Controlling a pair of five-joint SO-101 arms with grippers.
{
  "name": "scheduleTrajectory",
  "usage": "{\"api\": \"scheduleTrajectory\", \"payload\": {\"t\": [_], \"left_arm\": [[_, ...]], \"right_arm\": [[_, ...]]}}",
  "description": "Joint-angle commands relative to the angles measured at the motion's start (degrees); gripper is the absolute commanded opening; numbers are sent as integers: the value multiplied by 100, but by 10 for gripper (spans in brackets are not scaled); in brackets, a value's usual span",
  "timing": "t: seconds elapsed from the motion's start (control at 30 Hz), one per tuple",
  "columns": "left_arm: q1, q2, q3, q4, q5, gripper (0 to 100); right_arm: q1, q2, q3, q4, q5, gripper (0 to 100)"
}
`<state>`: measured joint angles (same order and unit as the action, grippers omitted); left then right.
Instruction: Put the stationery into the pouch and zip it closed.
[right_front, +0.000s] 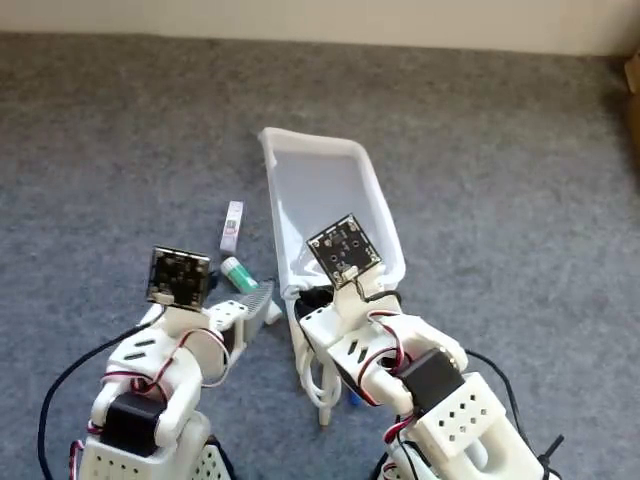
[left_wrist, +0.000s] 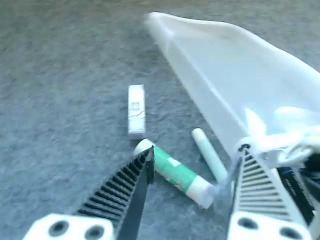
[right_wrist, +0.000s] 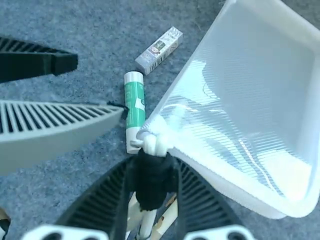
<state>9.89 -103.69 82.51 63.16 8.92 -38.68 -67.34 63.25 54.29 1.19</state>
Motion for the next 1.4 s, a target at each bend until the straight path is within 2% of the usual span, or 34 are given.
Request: {"api": "scheduleTrajectory", "payload": {"t": [0.0, 0.13, 0.3, 0.47, 0.67, 0.83, 1.1, 1.23, 1.37], "left_arm": [[312, -40, 66, -378, -70, 269], [690, -40, 418, -712, -818, 265], [690, -40, 910, -1468, -1064, 218], [681, -40, 1200, -1829, -1222, 213], [681, -40, 1226, -1864, -1222, 213], [681, -40, 1226, -1864, -1257, 111], [673, -40, 1165, -1864, -1257, 19], [277, -40, 1086, -1855, -1257, 7], [-215, -40, 910, -1837, -1248, 7]], "right_arm": [[84, -180, -119, 4, 70, 5], [84, -180, -127, -13, 79, 5], [66, -180, -119, -13, 79, 5], [48, -180, -127, -13, 79, 5], [40, -180, -127, 13, 79, 5], [40, -180, -119, 13, 79, 5], [75, -180, -119, 22, 79, 5], [259, -180, -127, 22, 88, 5], [796, -180, -127, 22, 88, 5]]}}
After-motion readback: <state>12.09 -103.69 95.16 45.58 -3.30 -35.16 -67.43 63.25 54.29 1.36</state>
